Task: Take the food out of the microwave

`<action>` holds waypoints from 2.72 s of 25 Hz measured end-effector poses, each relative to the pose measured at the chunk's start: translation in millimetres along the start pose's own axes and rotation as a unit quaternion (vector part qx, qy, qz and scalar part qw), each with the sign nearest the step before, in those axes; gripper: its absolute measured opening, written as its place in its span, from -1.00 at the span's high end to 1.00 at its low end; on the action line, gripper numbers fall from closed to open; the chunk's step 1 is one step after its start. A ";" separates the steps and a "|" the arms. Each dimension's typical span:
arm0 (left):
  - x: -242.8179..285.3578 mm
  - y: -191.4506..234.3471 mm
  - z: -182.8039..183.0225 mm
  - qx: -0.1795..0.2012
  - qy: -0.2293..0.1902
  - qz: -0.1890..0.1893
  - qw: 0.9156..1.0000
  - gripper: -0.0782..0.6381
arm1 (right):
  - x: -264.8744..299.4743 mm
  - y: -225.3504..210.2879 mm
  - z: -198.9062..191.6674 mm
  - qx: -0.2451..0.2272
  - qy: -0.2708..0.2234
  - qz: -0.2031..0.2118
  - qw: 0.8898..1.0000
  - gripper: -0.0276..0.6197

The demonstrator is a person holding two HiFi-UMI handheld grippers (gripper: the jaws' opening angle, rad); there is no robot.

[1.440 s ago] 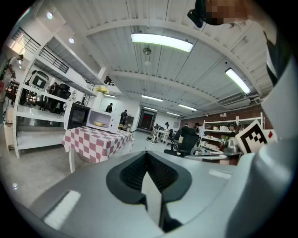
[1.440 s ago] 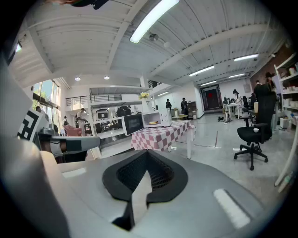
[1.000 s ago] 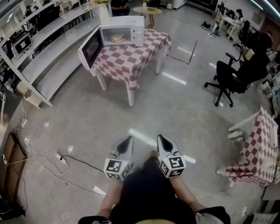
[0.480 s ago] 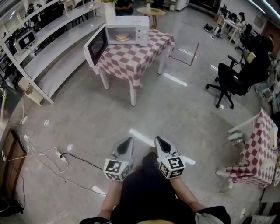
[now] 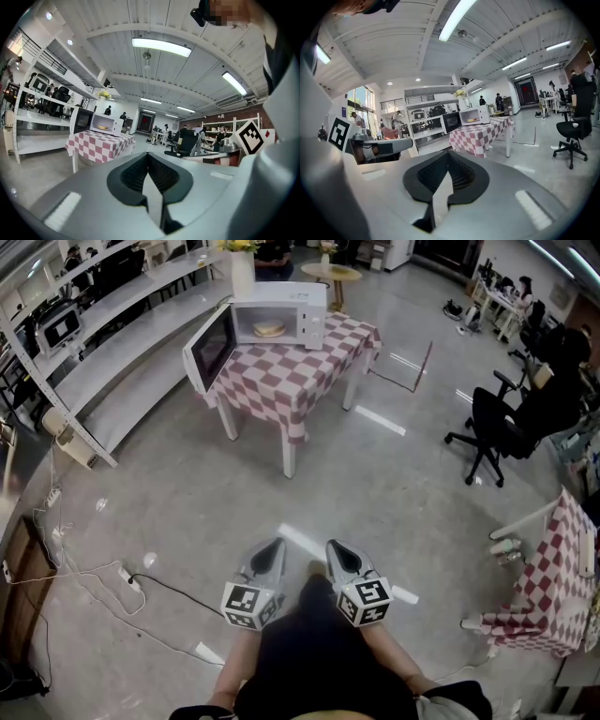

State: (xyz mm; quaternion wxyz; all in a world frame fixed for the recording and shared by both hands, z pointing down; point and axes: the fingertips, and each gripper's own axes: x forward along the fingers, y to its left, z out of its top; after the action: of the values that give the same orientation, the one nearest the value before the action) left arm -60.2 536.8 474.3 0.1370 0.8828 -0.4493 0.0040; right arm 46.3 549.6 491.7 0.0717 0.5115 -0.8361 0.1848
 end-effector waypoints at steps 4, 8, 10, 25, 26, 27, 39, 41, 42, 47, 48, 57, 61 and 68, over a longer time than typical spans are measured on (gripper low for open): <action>18.1 4.5 2.4 -0.003 0.003 0.001 1.000 0.75 | 14.1 -12.0 9.6 -0.003 0.001 0.004 1.000 0.91; 37.6 10.1 1.2 -0.008 0.009 0.002 1.000 0.75 | 31.4 -27.9 19.0 -0.005 0.001 0.006 1.000 0.91; 47.7 14.7 -0.3 -0.010 0.012 0.004 1.000 0.75 | 39.9 -35.7 22.7 -0.005 0.002 0.007 1.000 0.91; 117.8 45.4 11.5 -0.018 0.012 0.024 0.999 0.75 | 98.4 -88.4 47.8 -0.006 0.011 0.020 1.000 0.91; 122.1 47.2 12.9 -0.017 0.011 0.025 0.999 0.75 | 102.2 -91.5 49.5 -0.006 0.011 0.021 1.000 0.91; 126.1 49.2 14.2 -0.016 0.011 0.026 0.999 0.75 | 106.1 -94.8 50.7 -0.005 0.012 0.020 1.000 0.91; 164.4 77.2 19.2 -0.018 0.015 0.053 0.998 0.75 | 152.6 -127.8 59.4 0.004 0.027 0.033 0.999 0.91; 170.1 80.3 19.9 -0.018 0.012 0.060 0.998 0.75 | 159.8 -135.0 61.4 0.002 0.028 0.034 0.999 0.91; 172.7 81.6 20.1 -0.019 0.010 0.063 0.998 0.75 | 163.2 -138.4 61.8 0.001 0.030 0.035 0.999 0.91; 183.8 88.4 20.8 -0.018 0.004 0.079 0.997 0.76 | 178.4 -146.4 64.6 -0.008 0.034 0.053 0.998 0.91; 185.6 89.5 20.4 -0.018 0.004 0.082 0.996 0.75 | 181.1 -146.8 64.9 -0.009 0.035 0.057 0.998 0.91; 203.9 89.9 16.9 -0.021 0.004 0.096 0.995 0.75 | 187.6 -160.9 63.7 0.001 0.041 0.072 0.997 0.91; 208.3 83.1 12.5 -0.023 0.008 0.090 0.996 0.75 | 182.5 -168.9 60.6 0.007 0.042 0.066 0.997 0.91; 209.1 75.1 11.8 -0.024 0.011 0.094 0.995 0.75 | 173.5 -175.8 57.1 0.016 0.044 0.063 0.997 0.91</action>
State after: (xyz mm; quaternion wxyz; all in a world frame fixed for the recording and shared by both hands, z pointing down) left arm 3.5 326.3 508.1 0.1623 0.8328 -0.5290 0.0163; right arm 124.3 312.1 534.2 0.0884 0.4498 -0.8599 0.2245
